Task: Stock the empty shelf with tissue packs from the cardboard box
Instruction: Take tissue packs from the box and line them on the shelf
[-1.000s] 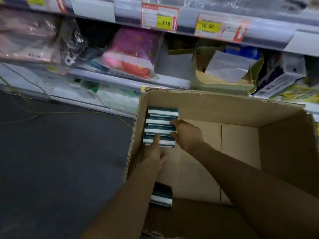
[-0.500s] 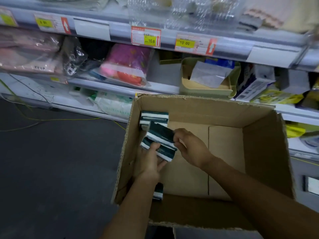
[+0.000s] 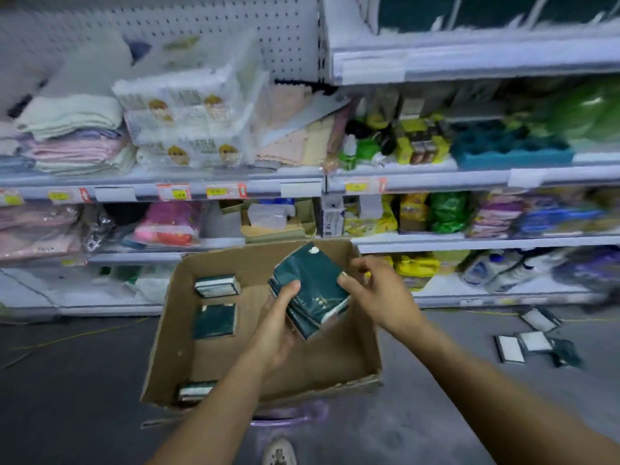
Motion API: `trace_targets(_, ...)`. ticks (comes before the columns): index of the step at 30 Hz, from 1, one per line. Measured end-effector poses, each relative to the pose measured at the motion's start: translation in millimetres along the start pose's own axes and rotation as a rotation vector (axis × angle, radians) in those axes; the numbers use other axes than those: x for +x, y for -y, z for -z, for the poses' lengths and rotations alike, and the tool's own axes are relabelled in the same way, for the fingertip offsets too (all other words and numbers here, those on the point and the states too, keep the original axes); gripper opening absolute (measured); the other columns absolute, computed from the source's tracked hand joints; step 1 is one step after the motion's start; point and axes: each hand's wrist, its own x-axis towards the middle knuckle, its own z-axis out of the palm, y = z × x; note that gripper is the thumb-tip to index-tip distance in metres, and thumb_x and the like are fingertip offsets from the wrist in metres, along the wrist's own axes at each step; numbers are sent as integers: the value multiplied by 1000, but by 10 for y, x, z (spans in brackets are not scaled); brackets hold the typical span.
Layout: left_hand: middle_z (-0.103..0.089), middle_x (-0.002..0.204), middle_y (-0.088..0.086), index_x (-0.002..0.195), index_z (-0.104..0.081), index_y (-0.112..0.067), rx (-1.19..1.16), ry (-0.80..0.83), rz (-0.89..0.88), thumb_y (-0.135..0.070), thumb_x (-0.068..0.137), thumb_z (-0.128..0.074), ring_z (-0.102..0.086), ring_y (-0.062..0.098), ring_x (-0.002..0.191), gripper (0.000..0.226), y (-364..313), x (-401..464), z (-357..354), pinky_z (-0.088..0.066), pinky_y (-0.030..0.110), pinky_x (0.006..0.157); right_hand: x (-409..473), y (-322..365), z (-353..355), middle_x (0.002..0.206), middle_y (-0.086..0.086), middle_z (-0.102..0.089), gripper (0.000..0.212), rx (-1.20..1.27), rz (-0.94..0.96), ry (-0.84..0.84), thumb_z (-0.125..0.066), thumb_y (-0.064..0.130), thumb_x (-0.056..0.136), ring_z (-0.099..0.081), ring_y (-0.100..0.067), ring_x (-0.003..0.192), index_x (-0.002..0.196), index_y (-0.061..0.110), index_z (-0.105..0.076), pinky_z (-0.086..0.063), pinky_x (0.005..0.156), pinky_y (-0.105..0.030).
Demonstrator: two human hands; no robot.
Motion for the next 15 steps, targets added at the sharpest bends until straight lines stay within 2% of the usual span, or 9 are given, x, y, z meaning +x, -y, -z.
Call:
trace_targets(2,-69,122,10,133,-56,-16,23,75,10,-39,74,-69,-67,28,110,65,47,-216,-508,-54,41,92,-219,-64,521,97,1,-64,41,220,-93,62,-62,45,90,-63,-9,84,115,13,-60,-54,74,-34)
trace_targets(4,-71,118,9,129,-59,-16,58,147,19,-42,73,-68,-69,25,106,62,100,-427,-1023,-56,37,87,-490,-139,1066,82,3,-67,29,397,-116,88,-60,36,94,-61,6,62,101,9,-65,-48,54,-16)
trace_targets(6,-71,118,8,128,-61,-16,129,235,18,-46,73,-69,-69,24,106,63,146,-612,-1500,-54,39,91,-713,-248,1560,78,5,-70,27,485,-114,50,-59,36,94,-59,9,54,96,10,-68,-41,48,-8)
trace_targets(9,-72,115,9,124,-63,-16,236,350,40,-47,74,-68,-71,25,101,59,249,-850,-2196,-56,40,89,-1011,-443,2246,68,11,-68,33,553,-153,-32,-59,46,92,-57,4,48,96,16,-69,-35,39,-12)
trace_targets(11,-72,116,10,124,-63,-14,256,405,87,-48,74,-68,-70,27,103,61,331,-965,-2626,-56,42,90,-1174,-590,2647,72,7,-70,34,530,-194,-90,-60,49,91,-58,-2,51,94,16,-69,-31,40,-15)
trace_targets(15,-71,118,12,127,-62,-13,294,470,98,-49,68,-75,-68,30,108,70,426,-1094,-3344,-53,46,96,-1429,-850,3243,63,5,-64,26,580,-215,-217,-65,36,91,-53,0,40,86,10,-64,-31,36,-13)
